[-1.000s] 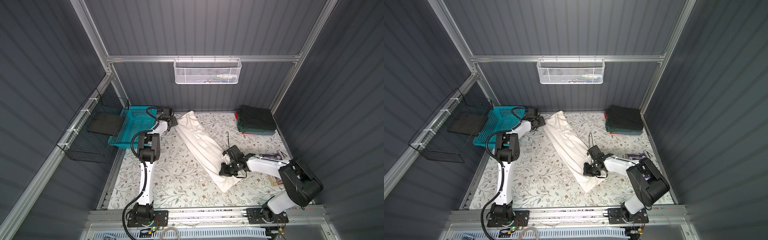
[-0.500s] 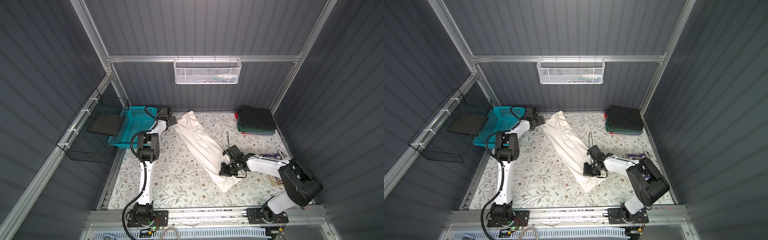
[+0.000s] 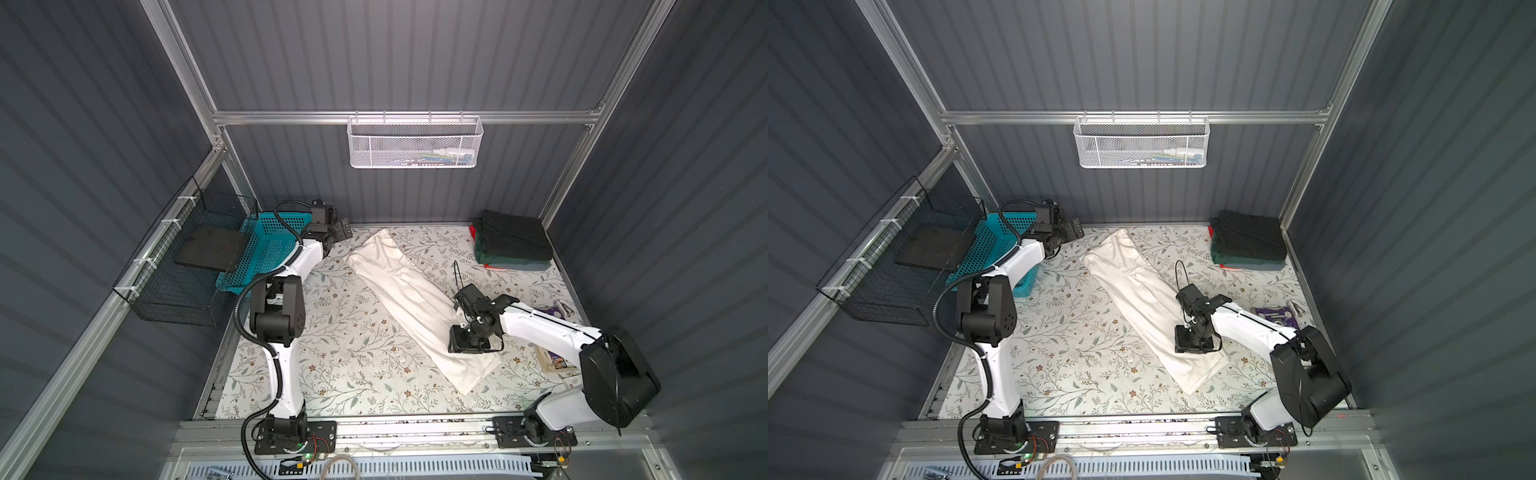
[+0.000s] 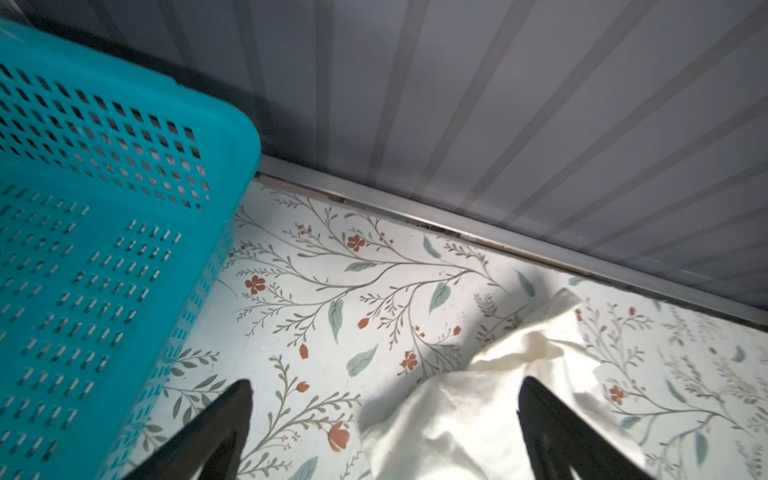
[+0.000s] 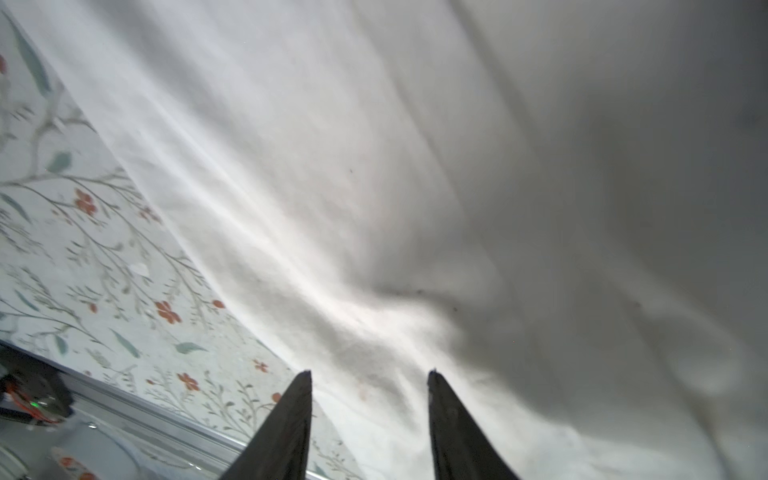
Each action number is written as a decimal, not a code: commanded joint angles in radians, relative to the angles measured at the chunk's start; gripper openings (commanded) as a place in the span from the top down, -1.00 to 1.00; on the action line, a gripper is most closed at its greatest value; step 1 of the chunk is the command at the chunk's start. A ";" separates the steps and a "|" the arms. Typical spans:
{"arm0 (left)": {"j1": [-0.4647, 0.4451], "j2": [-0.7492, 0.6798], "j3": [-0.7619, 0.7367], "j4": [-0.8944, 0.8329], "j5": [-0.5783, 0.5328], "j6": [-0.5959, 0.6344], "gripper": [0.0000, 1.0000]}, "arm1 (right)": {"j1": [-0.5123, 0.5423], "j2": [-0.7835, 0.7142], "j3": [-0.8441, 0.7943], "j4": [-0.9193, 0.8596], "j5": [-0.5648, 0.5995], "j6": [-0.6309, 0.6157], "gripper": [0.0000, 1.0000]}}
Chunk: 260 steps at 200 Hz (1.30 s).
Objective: Fold and stack the t-shirts
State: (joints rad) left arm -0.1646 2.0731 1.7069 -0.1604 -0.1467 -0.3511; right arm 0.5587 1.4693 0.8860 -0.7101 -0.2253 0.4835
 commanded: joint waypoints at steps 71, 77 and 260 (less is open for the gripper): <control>-0.065 -0.401 -0.506 0.123 -0.031 -0.116 -0.99 | -0.044 0.372 0.507 0.036 0.023 -0.092 -0.10; -0.069 -0.429 -0.538 0.125 -0.034 -0.123 -0.99 | -0.045 0.405 0.556 0.027 0.032 -0.098 -0.10; -0.079 -0.595 -0.707 0.084 0.081 -0.109 -0.99 | 0.020 0.917 1.134 -0.037 0.040 -0.240 0.64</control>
State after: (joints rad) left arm -0.2363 1.4773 1.0019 -0.0658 -0.0902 -0.4610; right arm 0.5854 2.3314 1.9476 -0.6636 -0.2024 0.2569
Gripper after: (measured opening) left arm 0.997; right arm 0.179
